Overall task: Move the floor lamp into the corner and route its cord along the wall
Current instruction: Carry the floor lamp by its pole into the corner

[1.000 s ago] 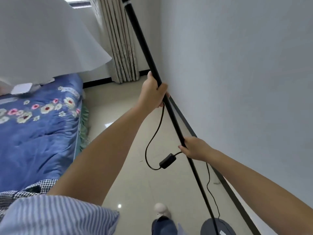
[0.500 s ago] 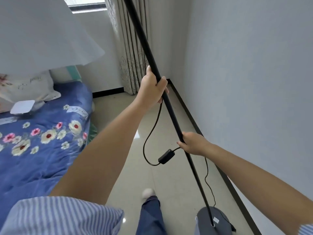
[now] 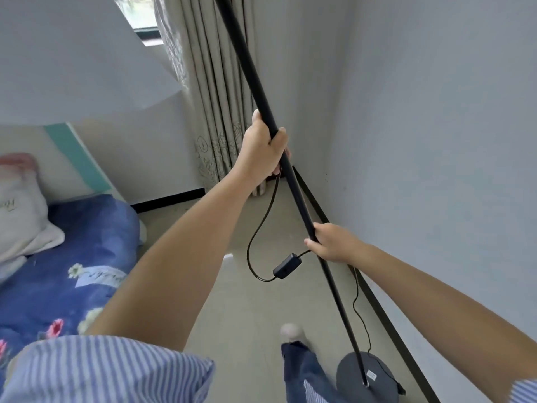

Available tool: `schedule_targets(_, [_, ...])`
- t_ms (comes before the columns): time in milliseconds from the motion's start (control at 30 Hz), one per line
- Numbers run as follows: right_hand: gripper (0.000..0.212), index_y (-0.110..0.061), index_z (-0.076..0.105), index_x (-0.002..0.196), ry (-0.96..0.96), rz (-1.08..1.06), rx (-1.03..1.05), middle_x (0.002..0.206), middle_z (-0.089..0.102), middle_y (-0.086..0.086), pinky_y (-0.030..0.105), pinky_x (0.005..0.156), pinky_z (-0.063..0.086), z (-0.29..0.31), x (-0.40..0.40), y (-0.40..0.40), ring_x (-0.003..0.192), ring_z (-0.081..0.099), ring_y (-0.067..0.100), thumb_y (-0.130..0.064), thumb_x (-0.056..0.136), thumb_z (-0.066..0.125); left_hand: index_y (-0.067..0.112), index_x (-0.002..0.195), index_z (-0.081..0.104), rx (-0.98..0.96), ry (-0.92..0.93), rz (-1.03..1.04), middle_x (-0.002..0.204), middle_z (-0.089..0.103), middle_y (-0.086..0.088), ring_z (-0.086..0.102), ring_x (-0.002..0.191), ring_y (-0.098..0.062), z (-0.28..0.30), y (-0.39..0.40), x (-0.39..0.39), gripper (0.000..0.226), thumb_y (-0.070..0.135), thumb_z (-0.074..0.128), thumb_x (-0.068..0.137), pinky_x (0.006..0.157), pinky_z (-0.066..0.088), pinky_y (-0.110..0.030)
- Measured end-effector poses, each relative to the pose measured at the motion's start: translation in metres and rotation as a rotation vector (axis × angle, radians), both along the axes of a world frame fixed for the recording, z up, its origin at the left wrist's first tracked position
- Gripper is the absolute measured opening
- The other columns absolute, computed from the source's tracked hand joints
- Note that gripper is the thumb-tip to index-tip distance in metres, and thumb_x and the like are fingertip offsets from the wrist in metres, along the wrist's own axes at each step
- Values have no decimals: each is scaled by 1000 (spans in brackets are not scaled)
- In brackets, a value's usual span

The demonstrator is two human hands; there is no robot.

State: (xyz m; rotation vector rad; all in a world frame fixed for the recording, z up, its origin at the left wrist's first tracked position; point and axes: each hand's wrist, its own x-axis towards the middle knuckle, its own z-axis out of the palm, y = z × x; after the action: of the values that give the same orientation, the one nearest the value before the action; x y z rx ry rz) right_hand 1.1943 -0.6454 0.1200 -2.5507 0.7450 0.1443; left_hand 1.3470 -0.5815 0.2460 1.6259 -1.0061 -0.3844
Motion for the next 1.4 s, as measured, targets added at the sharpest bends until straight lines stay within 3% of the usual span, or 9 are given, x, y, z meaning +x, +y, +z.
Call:
schedule_targets(133, [22, -8, 38, 77, -20, 18, 3, 68, 47, 10, 35, 60, 35, -2, 72, -75, 66, 47, 30, -25, 90, 44, 22, 79, 31, -9, 8, 8, 57, 51, -3, 53, 35, -4, 3, -71, 68, 25, 5, 37, 97, 25, 37, -9])
schedule_targets(267, [29, -10, 34, 66, -28, 38, 10, 54, 34, -1, 33, 58, 33, 3, 139, -137, 62, 42, 28, -24, 90, 44, 26, 74, 30, -16, -7, 27, 57, 52, -3, 51, 34, -5, 7, -131, 132, 32, 5, 37, 98, 26, 38, -12])
schedule_targets(433, [43, -24, 20, 55, -51, 48, -3, 50, 32, -1, 30, 45, 23, 4, 220, -205, 44, 31, 17, -22, 90, 43, 29, 74, 30, -2, -56, 29, 59, 55, -1, 44, 31, -10, 6, -198, 215, 32, 10, 39, 98, 25, 37, -10])
schedule_targets(533, [40, -23, 22, 56, -43, 37, -10, 51, 34, 1, 32, 48, 25, -1, 270, -246, 47, 34, 21, -23, 90, 43, 24, 82, 31, 1, -45, -9, 60, 55, -1, 44, 25, 1, 0, -241, 267, 22, 10, 39, 97, 24, 35, -7])
schedule_targets(667, [25, -17, 35, 67, -14, -32, 14, 67, 47, 12, 34, 58, 34, -7, 339, -295, 60, 45, 27, -24, 91, 41, 22, 85, 31, 25, -44, -71, 67, 55, -7, 47, 39, -12, -9, -297, 342, 18, 11, 38, 98, 24, 37, -7])
schedule_targets(833, [24, -13, 37, 70, 23, -123, 36, 63, 42, 2, 31, 59, 33, -2, 421, -359, 62, 44, 24, -25, 90, 42, 18, 91, 29, 43, -50, -156, 64, 56, -1, 50, 31, -2, -5, -371, 426, 14, 10, 39, 98, 25, 36, -5])
schedule_targets(1033, [37, -31, 28, 57, 8, -224, 39, 56, 39, -5, 30, 54, 33, 14, 487, -440, 51, 39, 12, -25, 91, 42, 18, 99, 32, 28, -98, -228, 61, 54, 4, 50, 45, -6, 14, -469, 486, 10, 12, 40, 98, 25, 36, -4])
schedule_targets(1200, [32, -20, 37, 60, -31, -268, 66, 61, 44, 1, 31, 59, 37, 14, 526, -506, 57, 44, 20, -26, 91, 42, 20, 103, 33, 24, -152, -233, 60, 55, 7, 52, 44, -8, 22, -539, 518, 10, 14, 40, 98, 26, 38, -5])
schedule_targets(1400, [36, -29, 30, 57, -56, -260, 79, 53, 38, -2, 27, 45, 31, 9, 560, -567, 45, 37, 12, -27, 92, 42, 20, 96, 33, 23, -185, -247, 62, 55, 2, 47, 29, 0, 20, -597, 545, 12, 11, 40, 98, 26, 37, -6])
